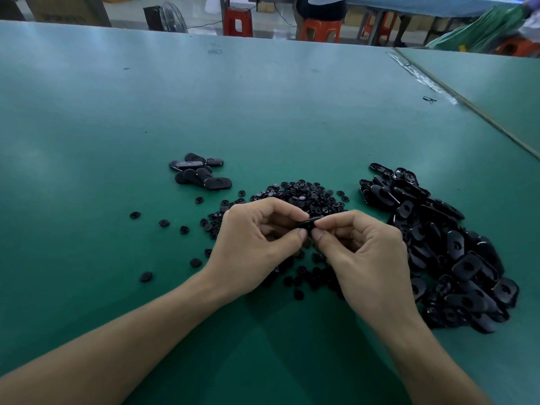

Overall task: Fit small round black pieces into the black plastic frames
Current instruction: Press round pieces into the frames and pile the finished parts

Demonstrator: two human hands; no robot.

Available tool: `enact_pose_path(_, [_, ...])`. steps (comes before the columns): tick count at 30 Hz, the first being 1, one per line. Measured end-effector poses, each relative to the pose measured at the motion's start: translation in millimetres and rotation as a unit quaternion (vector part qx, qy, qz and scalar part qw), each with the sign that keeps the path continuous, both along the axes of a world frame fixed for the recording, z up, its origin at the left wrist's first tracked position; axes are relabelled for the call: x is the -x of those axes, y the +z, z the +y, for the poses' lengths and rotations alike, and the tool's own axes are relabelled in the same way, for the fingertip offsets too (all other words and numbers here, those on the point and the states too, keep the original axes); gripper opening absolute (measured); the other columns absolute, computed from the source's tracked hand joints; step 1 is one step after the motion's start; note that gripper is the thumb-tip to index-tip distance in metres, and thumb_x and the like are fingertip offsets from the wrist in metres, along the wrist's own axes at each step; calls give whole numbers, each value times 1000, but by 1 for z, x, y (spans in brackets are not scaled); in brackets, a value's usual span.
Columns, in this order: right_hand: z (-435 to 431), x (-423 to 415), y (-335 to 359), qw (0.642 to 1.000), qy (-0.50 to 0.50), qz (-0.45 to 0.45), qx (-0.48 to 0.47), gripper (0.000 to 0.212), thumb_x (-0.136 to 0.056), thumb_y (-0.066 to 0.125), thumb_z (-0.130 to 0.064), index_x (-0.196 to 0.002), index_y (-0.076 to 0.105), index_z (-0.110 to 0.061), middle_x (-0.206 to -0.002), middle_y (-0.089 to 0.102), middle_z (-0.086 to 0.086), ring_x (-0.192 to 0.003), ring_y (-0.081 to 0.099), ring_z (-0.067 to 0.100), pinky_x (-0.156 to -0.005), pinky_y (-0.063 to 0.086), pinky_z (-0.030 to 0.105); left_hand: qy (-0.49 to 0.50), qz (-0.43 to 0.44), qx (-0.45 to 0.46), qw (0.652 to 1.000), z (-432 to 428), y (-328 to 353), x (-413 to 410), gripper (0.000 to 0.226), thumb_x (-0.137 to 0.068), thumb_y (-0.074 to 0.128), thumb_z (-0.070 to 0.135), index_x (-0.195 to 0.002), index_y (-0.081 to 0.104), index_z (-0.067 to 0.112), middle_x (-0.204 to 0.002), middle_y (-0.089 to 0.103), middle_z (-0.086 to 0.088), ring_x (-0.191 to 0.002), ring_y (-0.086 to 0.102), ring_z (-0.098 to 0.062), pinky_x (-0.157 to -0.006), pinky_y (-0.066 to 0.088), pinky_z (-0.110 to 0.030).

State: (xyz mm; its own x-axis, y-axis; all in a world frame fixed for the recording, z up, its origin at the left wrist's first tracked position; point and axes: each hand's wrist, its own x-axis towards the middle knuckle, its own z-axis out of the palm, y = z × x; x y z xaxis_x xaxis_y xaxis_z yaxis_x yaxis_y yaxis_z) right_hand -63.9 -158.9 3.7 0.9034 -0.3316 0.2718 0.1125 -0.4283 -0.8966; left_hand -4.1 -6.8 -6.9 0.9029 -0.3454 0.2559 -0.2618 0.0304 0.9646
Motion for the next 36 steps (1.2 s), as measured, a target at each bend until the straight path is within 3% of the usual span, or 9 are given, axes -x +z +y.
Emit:
enact_pose_path(10, [0, -1, -3, 1000, 0, 7, -14, 21, -82, 81, -12, -76, 71, -30, -72, 73, -14, -66, 69, 3, -64, 51, 15, -13, 0, -16, 1000, 0, -2, -1, 20, -77, 76, 12, -89, 74, 28, -83, 77, 1, -77, 74, -14, -73, 60, -28])
enact_pose_path(18, [6, 1, 0, 999, 34, -9, -14, 23, -86, 76, -7, -90, 79, -30, -83, 76, -19, -80, 72, 1, -75, 57, 21, 18, -23, -29, 999, 0, -1, -2, 19, -78, 72, 11, -92, 72, 23, -87, 77, 3, -81, 74, -16, -75, 60, -30])
enact_pose_path(23, [5, 1, 0, 999, 18, -32, 31, 23, -84, 79, -9, -90, 79, -30, -83, 75, -17, -79, 70, 1, -71, 52, 13, 18, -14, -20, 1000, -1, -1, -2, 17, -79, 74, 13, -91, 73, 24, -87, 77, 1, -82, 74, -19, -77, 62, -37])
enact_pose_path(28, [-3, -1, 0, 999, 22, -18, 21, 27, -84, 78, -16, -100, 74, -37, -86, 71, -14, -82, 69, 7, -72, 54, 17, -1, -10, -27, 1000, 1, -1, -1, 22, -79, 77, 13, -95, 71, 27, -87, 76, 2, -80, 72, -15, -75, 59, -27])
enact_pose_path(36, [-14, -2, 5, 996, 88, 2, -6, 24, -84, 78, -6, -93, 76, -28, -85, 75, -16, -81, 72, 4, -74, 55, 16, -18, 7, -11, 1000, 2, -1, -2, 22, -80, 78, 9, -97, 72, 22, -87, 77, -1, -80, 73, -15, -75, 59, -27])
